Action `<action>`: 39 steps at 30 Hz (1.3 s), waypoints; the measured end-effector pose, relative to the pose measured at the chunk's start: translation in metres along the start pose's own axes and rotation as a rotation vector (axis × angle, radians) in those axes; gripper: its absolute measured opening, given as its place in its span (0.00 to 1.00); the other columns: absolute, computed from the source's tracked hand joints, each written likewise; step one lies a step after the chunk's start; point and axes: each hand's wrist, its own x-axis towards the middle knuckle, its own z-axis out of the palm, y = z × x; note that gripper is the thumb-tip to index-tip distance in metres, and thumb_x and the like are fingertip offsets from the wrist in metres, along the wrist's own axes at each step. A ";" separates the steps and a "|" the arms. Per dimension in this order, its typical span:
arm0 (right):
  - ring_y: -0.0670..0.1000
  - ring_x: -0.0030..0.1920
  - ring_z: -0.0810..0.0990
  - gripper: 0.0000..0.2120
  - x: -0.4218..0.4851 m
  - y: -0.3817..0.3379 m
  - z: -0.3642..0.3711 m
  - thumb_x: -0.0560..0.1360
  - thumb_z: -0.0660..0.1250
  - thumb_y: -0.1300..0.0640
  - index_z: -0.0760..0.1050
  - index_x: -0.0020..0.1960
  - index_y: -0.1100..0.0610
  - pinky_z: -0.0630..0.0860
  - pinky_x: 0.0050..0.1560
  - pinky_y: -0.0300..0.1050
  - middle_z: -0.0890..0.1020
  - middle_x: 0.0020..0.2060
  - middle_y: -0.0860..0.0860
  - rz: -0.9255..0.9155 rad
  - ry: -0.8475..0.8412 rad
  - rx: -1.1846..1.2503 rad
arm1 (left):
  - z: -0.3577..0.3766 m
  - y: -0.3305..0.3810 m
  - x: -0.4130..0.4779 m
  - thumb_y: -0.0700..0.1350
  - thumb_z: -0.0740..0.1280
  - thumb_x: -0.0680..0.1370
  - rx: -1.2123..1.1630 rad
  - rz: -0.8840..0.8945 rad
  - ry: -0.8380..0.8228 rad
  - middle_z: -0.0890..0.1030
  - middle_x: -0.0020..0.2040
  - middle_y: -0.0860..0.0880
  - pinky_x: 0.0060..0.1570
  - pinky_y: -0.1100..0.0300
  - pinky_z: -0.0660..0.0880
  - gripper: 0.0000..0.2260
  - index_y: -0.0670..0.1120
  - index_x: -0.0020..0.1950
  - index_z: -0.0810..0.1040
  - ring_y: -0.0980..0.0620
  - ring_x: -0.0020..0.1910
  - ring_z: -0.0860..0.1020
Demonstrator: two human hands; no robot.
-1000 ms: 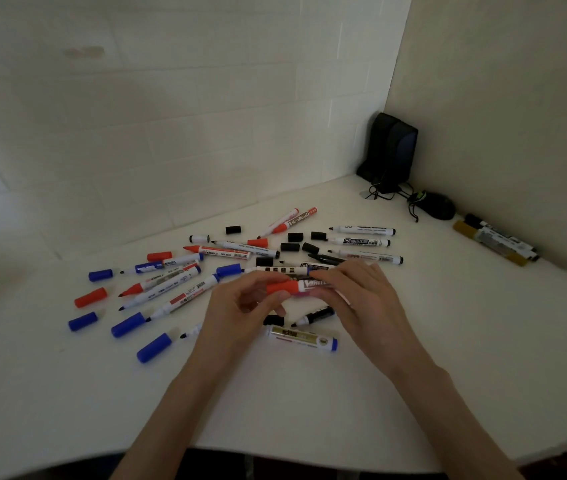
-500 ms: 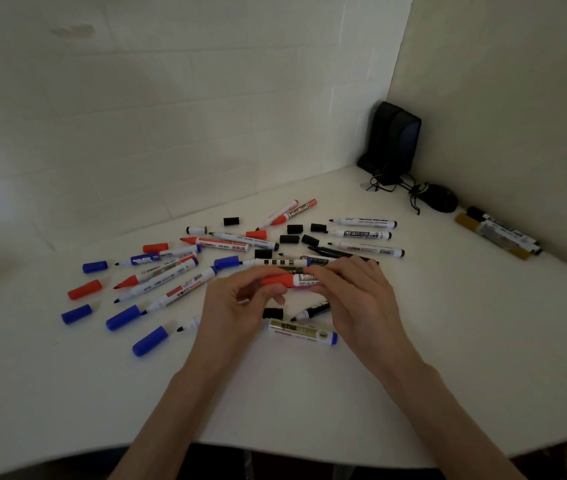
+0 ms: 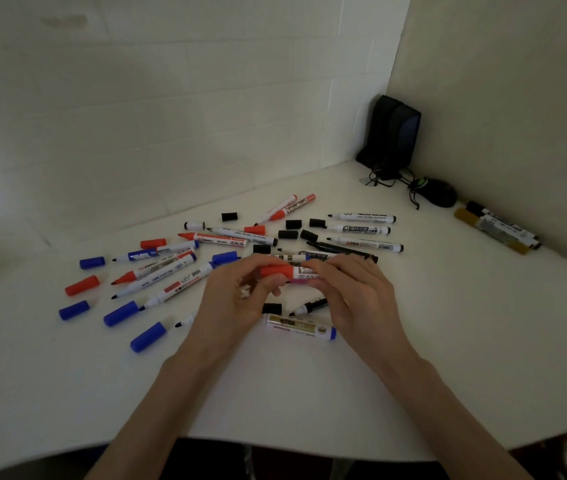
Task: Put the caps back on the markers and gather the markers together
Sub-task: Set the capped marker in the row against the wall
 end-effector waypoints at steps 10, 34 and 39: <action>0.53 0.48 0.82 0.10 -0.001 -0.016 -0.002 0.81 0.67 0.55 0.82 0.58 0.57 0.78 0.49 0.47 0.83 0.49 0.52 -0.201 -0.147 0.089 | -0.008 0.020 0.022 0.57 0.46 0.84 -1.051 -0.661 -0.252 0.81 0.59 0.36 0.62 0.45 0.74 0.30 0.39 0.63 0.79 0.39 0.60 0.80; 0.50 0.51 0.81 0.10 -0.005 -0.005 0.007 0.82 0.64 0.55 0.82 0.55 0.57 0.76 0.50 0.49 0.84 0.51 0.48 -0.039 -0.061 0.173 | 0.010 0.035 0.046 0.48 0.49 0.82 -0.924 -0.652 -0.152 0.85 0.50 0.36 0.50 0.48 0.81 0.25 0.36 0.53 0.83 0.41 0.48 0.85; 0.47 0.54 0.78 0.13 -0.009 0.022 -0.002 0.81 0.67 0.57 0.78 0.64 0.53 0.73 0.55 0.44 0.82 0.54 0.47 0.159 -0.097 0.087 | 0.016 0.036 0.046 0.46 0.55 0.82 -0.781 -0.515 0.141 0.86 0.52 0.45 0.57 0.51 0.78 0.17 0.41 0.56 0.82 0.48 0.54 0.84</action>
